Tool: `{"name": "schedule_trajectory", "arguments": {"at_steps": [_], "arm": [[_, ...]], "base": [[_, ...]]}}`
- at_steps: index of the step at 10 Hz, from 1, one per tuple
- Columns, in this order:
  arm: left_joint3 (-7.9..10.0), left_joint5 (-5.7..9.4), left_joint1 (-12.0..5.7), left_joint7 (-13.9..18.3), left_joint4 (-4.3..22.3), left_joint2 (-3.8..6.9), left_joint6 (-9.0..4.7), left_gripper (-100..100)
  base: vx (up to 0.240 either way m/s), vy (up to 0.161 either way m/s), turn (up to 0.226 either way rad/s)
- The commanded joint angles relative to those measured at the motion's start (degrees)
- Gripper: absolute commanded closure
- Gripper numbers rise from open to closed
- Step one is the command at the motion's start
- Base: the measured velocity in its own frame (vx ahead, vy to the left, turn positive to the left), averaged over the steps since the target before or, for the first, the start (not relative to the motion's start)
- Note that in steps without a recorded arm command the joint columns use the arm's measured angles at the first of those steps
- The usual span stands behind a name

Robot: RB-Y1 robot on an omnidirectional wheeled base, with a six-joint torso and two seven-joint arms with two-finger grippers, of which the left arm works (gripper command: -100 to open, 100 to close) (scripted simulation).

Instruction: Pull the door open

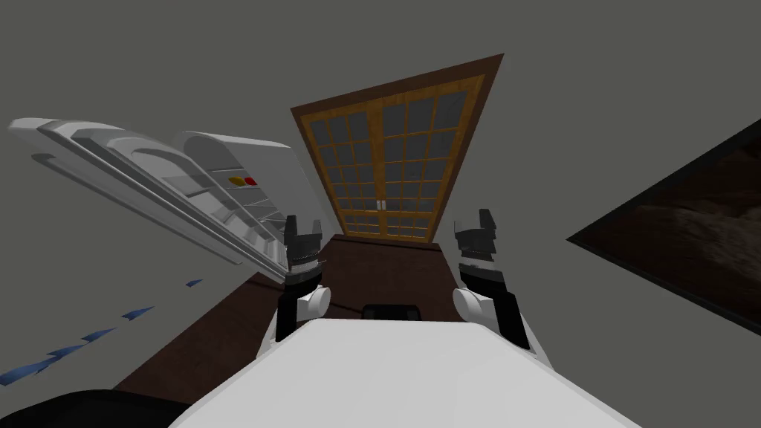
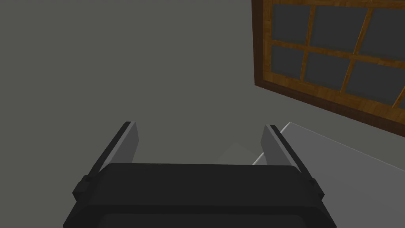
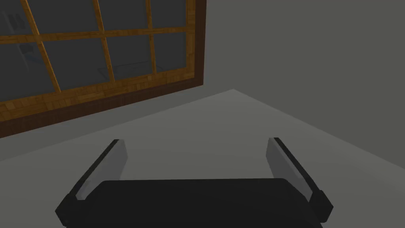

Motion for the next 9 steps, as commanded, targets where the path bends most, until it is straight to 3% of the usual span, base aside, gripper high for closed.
{"name": "schedule_trajectory", "arguments": {"at_steps": [1,9], "arm": [[0.14,-0.30,-0.55,-1.30,1.68,0.34,-0.30,-100],[0.82,-1.76,-3.24,-7.69,9.93,1.57,-1.79,-100]], "base": [[0.051,-0.007,-0.016],[0.094,-0.009,-0.009]]}}
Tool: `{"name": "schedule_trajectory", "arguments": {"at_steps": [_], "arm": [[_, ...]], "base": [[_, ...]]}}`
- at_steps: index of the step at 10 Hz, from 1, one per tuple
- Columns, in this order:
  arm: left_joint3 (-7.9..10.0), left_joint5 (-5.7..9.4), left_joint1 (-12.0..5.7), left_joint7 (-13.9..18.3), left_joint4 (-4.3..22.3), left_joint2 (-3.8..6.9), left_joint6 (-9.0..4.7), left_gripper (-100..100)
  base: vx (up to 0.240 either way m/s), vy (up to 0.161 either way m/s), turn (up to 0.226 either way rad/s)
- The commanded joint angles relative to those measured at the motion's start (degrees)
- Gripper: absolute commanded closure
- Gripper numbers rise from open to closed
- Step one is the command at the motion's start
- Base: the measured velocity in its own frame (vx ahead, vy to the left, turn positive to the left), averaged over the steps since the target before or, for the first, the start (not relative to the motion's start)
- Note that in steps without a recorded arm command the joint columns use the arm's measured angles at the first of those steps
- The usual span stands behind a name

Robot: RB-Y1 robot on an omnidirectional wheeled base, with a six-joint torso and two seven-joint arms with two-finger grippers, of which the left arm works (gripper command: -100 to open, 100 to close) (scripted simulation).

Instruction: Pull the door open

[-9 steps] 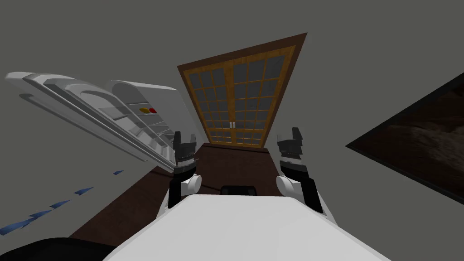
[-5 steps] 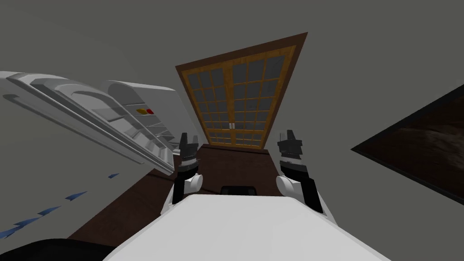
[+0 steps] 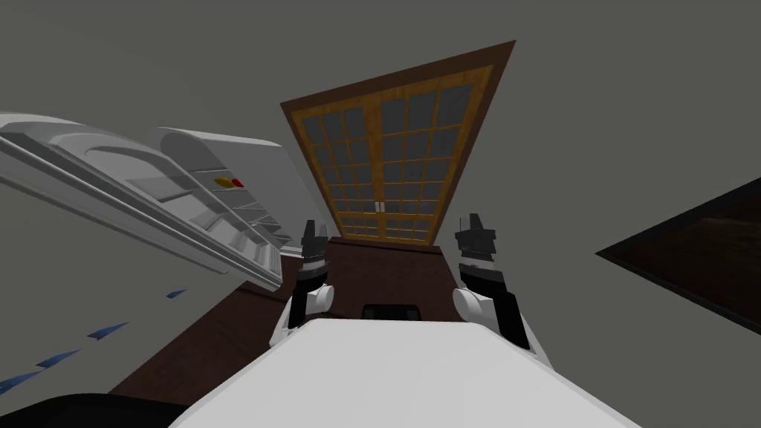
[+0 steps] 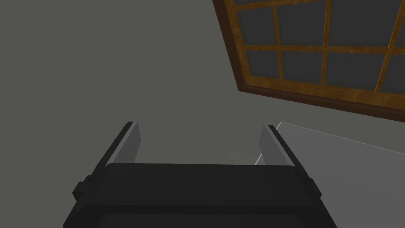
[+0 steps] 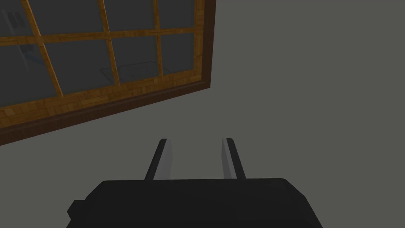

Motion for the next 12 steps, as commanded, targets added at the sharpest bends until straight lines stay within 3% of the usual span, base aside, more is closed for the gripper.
{"name": "schedule_trajectory", "arguments": {"at_steps": [1,12], "arm": [[0.08,-0.32,-0.43,-1.36,1.71,0.17,-0.50,-100],[1.31,-2.97,-5.37,-12.97,16.68,1.48,-3.20,-100]], "base": [[0.070,-0.008,-0.010],[0.099,-0.010,-0.013]]}}
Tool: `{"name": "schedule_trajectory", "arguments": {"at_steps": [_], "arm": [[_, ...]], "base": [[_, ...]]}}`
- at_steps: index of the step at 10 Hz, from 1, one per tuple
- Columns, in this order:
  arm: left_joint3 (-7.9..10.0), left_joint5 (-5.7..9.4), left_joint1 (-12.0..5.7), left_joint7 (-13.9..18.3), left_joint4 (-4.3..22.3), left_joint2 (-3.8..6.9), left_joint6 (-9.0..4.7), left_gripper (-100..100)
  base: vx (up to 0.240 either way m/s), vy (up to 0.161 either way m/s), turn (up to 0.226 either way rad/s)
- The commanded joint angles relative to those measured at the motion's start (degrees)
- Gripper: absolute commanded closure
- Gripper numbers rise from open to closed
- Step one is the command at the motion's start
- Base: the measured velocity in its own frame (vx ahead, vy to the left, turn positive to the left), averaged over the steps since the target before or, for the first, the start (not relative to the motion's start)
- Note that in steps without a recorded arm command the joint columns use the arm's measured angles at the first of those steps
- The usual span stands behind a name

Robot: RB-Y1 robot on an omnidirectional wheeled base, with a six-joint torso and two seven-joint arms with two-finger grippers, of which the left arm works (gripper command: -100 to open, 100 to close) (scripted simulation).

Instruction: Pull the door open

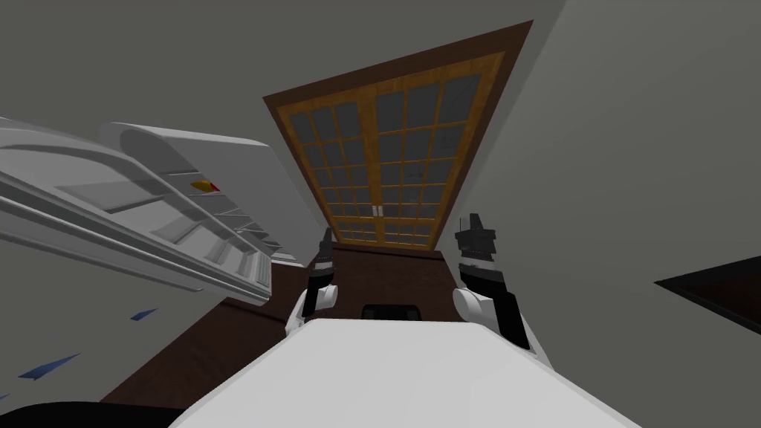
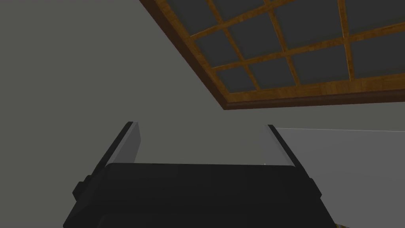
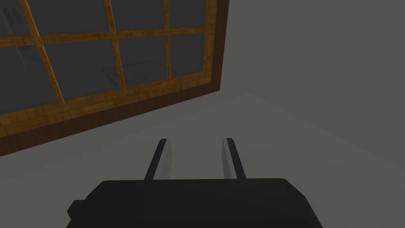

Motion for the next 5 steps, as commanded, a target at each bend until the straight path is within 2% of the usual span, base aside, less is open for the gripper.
{"name": "schedule_trajectory", "arguments": {"at_steps": [1,5], "arm": [[0.22,-0.41,-0.91,-1.94,2.32,0.16,-0.30,-100],[0.70,-1.45,-2.86,-6.48,8.16,0.49,-1.35,-100]], "base": [[0.094,0.002,-0.018],[0.097,-0.013,-0.013]]}}
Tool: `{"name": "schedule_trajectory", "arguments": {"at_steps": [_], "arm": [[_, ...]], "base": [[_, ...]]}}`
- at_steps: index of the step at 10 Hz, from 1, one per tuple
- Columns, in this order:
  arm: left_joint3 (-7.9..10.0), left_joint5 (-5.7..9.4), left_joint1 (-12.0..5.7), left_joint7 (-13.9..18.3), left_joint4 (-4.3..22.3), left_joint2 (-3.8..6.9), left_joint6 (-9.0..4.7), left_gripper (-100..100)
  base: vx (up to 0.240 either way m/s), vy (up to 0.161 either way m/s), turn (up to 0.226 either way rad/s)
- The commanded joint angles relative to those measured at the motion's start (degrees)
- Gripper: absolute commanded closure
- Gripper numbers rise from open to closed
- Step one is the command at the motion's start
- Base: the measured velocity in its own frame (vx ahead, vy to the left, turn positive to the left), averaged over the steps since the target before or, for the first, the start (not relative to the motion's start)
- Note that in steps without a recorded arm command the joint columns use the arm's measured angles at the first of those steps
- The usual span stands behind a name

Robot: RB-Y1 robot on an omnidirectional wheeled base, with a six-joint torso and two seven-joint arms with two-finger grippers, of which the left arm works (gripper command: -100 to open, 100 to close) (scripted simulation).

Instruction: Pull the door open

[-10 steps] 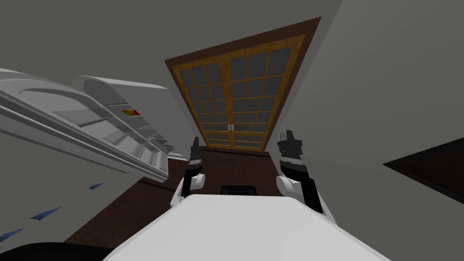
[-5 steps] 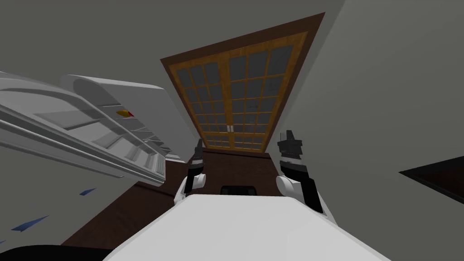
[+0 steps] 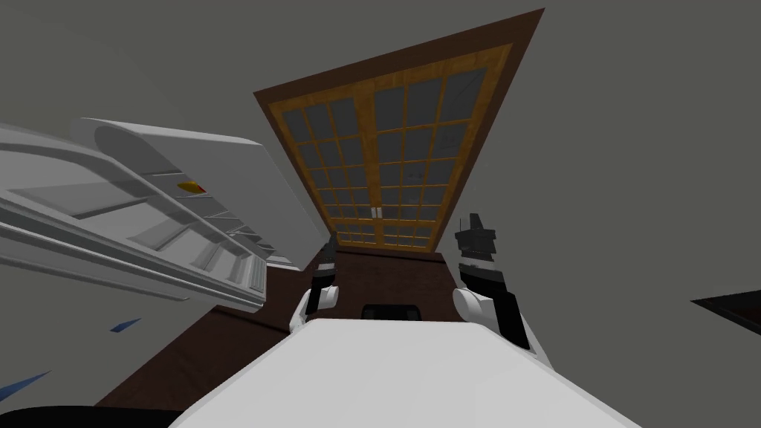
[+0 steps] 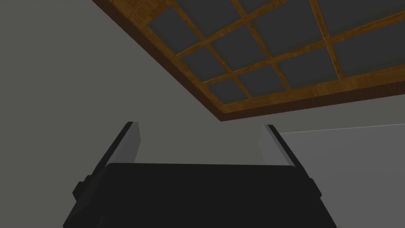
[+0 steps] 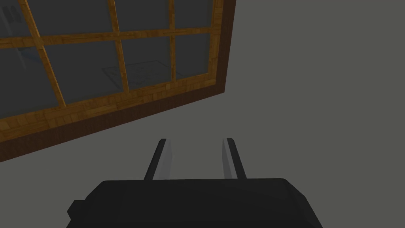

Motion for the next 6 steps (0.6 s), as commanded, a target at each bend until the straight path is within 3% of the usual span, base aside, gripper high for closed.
{"name": "schedule_trajectory", "arguments": {"at_steps": [1,6], "arm": [[0.19,-0.51,-1.41,-2.22,2.86,-0.05,-0.36,-100],[0.82,-1.87,-3.98,-8.19,10.57,0.25,-1.74,-100]], "base": [[0.103,-0.003,-0.015],[0.102,-0.009,-0.016]]}}
